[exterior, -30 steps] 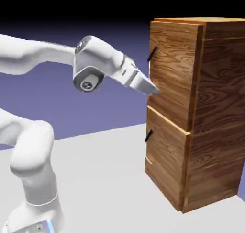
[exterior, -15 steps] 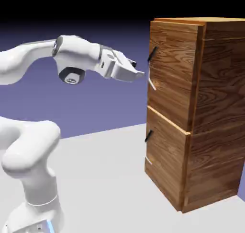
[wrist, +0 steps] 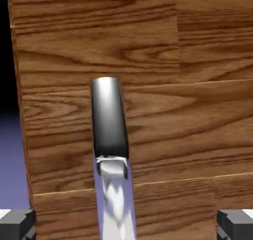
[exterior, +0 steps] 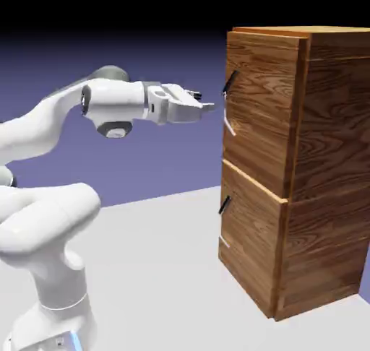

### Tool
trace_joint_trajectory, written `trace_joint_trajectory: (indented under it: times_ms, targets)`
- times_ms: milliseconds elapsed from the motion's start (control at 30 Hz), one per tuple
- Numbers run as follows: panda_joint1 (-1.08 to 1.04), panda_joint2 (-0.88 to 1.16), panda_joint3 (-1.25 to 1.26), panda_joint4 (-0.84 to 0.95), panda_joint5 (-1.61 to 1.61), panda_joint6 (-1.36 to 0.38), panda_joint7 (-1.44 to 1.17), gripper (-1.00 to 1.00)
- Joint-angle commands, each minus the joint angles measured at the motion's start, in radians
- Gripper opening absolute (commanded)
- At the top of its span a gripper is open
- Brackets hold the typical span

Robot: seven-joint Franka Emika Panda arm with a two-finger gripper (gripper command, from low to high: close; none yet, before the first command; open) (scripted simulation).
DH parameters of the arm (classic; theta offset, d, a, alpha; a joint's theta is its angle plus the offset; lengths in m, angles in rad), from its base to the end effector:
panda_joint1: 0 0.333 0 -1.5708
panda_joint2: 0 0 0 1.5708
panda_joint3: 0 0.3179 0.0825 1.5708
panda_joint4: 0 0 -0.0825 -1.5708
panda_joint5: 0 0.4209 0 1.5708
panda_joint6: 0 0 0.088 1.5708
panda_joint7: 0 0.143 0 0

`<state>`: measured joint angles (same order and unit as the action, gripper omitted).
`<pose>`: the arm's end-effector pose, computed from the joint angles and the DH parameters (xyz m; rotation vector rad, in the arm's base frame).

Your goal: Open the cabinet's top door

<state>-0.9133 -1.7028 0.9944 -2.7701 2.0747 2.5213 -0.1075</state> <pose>0.3596 0.0620 0.5550 -1.7634 0.8455 -1.7563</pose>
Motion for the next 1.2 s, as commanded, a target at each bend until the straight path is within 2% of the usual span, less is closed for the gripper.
trace_joint_trajectory:
  times_ms: [0,100,300,333,367,567,733,1167]
  targets:
    - [-0.019,-0.024,0.021,0.001,0.044,-0.011,-0.018,0.00]
    - [-0.049,-0.060,0.053,0.002,0.110,-0.027,-0.045,0.00]
    - [-0.241,-0.058,0.091,0.114,0.229,-0.101,-0.063,0.00]
    - [-0.241,-0.058,0.091,0.114,0.229,-0.101,-0.063,-1.00]
    - [-0.241,-0.058,0.091,0.114,0.229,-0.101,-0.063,-1.00]
    - [-0.152,-0.060,-0.047,-0.064,0.260,-0.362,-0.237,-1.00]
    - [-0.156,-0.060,-0.174,-0.163,0.224,-0.579,-0.321,-1.00]
    - [-0.431,-0.054,-0.397,-0.266,0.163,-1.144,-0.399,-1.00]
